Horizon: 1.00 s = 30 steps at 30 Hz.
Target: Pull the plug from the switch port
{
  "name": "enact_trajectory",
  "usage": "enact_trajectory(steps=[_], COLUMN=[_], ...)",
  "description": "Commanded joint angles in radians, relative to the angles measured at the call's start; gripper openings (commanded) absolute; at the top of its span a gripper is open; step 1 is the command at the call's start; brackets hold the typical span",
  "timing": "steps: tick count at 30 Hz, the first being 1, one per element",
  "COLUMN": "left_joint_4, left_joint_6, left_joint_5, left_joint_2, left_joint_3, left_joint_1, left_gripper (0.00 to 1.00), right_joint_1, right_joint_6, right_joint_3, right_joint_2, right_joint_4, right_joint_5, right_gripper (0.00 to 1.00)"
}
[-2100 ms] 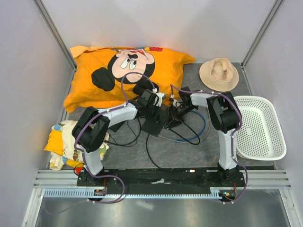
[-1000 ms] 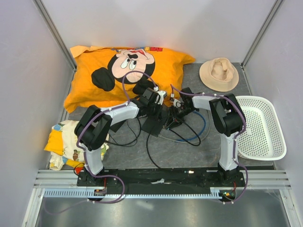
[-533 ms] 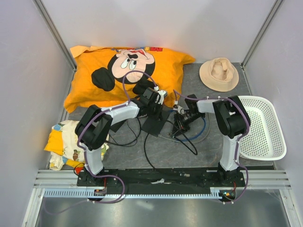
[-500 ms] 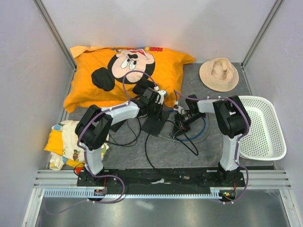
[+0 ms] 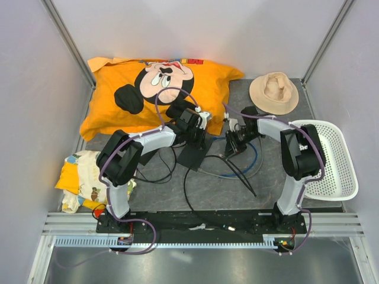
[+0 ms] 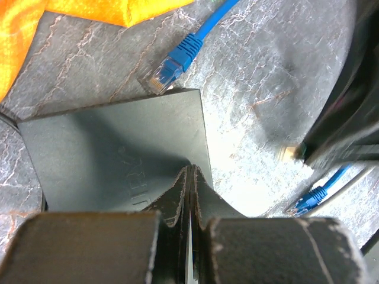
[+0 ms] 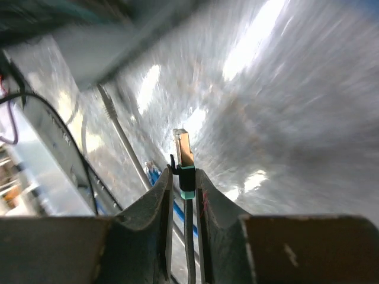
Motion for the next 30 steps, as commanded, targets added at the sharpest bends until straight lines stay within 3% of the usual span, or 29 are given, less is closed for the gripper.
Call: enact_trajectory(steps=[1, 6, 11, 16, 22, 24, 30], left_joint_4=[-0.216, -0.229, -0.287, -0.301, -0.290, -0.290, -0.278], left_joint_6=[0.092, 0.150, 0.184, 0.182, 0.210, 0.221, 0.225], left_joint_5=[-0.068, -0.143, -0.063, 0.007, 0.015, 0.024, 0.024], left_joint_2=[0.101, 0.033, -0.010, -0.048, -0.172, -0.201, -0.212], left_joint_3=[-0.041, 0.037, 0.132, 0.120, 0.106, 0.106, 0.096], left_joint_1=[0.001, 0.071, 0.211, 0.349, 0.390, 0.390, 0.390], left_gripper=[0.01, 0.02, 0.02, 0.02, 0.01, 0.02, 0.02], right_joint_1=[-0.012, -0.047, -0.072, -0.015, -0.005, -0.024, -0.060], right_joint_6=[-0.049, -0.005, 0.001, -0.080, -0.026, -0.064, -0.475], right_joint_3=[0.152, 0.265, 0.374, 0.498, 0.618, 0.682, 0.992], right_joint_2=[-0.102, -0.132, -0.171, -0.182, -0.150, -0.123, 0.015], right_joint_4=[-0.056, -0.089, -0.096, -0.249, -0.213, -0.236, -0.519], right_joint_5=[0.046, 0.055, 0.084, 0.083, 0.151, 0.182, 0.395], right_gripper=[0.00, 0.00, 0.00, 0.00, 0.00, 0.00, 0.00])
